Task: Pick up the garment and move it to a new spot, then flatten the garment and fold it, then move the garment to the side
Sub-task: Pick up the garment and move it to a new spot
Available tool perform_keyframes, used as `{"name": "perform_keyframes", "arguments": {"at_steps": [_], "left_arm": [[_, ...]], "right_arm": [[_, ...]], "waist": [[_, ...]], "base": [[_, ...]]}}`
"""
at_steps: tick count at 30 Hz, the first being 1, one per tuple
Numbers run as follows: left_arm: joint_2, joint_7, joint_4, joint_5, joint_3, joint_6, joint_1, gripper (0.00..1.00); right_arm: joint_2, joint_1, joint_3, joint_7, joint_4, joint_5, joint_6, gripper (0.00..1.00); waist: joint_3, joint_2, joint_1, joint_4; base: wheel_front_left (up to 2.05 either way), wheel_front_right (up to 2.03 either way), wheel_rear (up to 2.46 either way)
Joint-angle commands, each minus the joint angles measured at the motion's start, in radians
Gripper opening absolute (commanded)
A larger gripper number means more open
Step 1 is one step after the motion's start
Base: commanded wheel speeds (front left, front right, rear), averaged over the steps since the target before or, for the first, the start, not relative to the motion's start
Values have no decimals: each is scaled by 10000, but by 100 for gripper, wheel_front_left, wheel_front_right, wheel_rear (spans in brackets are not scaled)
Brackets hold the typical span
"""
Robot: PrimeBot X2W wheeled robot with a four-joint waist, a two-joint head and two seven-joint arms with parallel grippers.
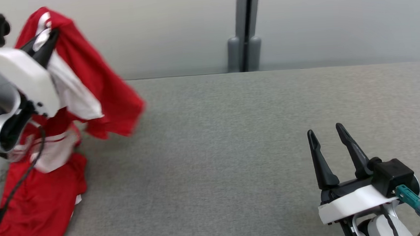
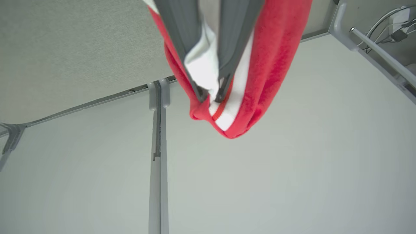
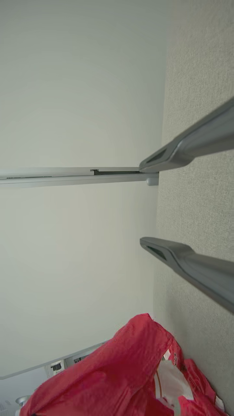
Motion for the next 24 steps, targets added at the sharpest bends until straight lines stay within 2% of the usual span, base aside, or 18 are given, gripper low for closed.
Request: {"name": "perform_keyframes", "arguments": {"at_steps": [1, 8, 12, 16, 21, 22, 23, 24], "left_arm": [[-123, 109, -484, -56, -57, 106, -56, 0], [-747, 868, -3331, -230, -534, 841, 619, 0], [-1067, 798, -4058, -304, -879, 1205, 1553, 0], [-1221, 310, -3648, -84, -1256, 1610, 2934, 0], [-1300, -1001, -1793, 631, -1595, 2006, 4069, 0], [-1419, -1331, -1339, 676, -1642, 1975, 4220, 4], [-1472, -1655, -861, 778, -1680, 1940, 4306, 39], [-1524, -1985, -380, 841, -1697, 1881, 4336, 100]], "right_arm": [[-48, 130, -22, -48, -16, 26, 15, 100], [-47, 222, -319, -47, -142, -8, 15, 100], [-48, 194, -502, -38, -195, -97, 15, 100], [-48, 122, -618, -36, -252, -113, 15, 100], [-46, 89, -632, -36, -259, -147, 15, 100], [-48, 94, -627, -35, -235, -150, 15, 100], [-48, 98, -586, -35, -207, -154, 15, 100], [-46, 93, -528, -36, -172, -161, 15, 100]], "waist": [[-396, -1, 0, -528], [-368, -1, 0, -1643], [-142, -1, 0, -2257], [155, -1, 0, -2758], [379, -1, 0, -3004], [398, -1, 0, -3004], [402, -1, 0, -2991], [403, -1, 0, -2974]], "base": [[0, 0, 0], [0, 0, 0], [0, 0, 0], [0, 0, 0], [0, 0, 0], [0, 0, 0], [0, 0, 0], [0, 0, 0]]}}
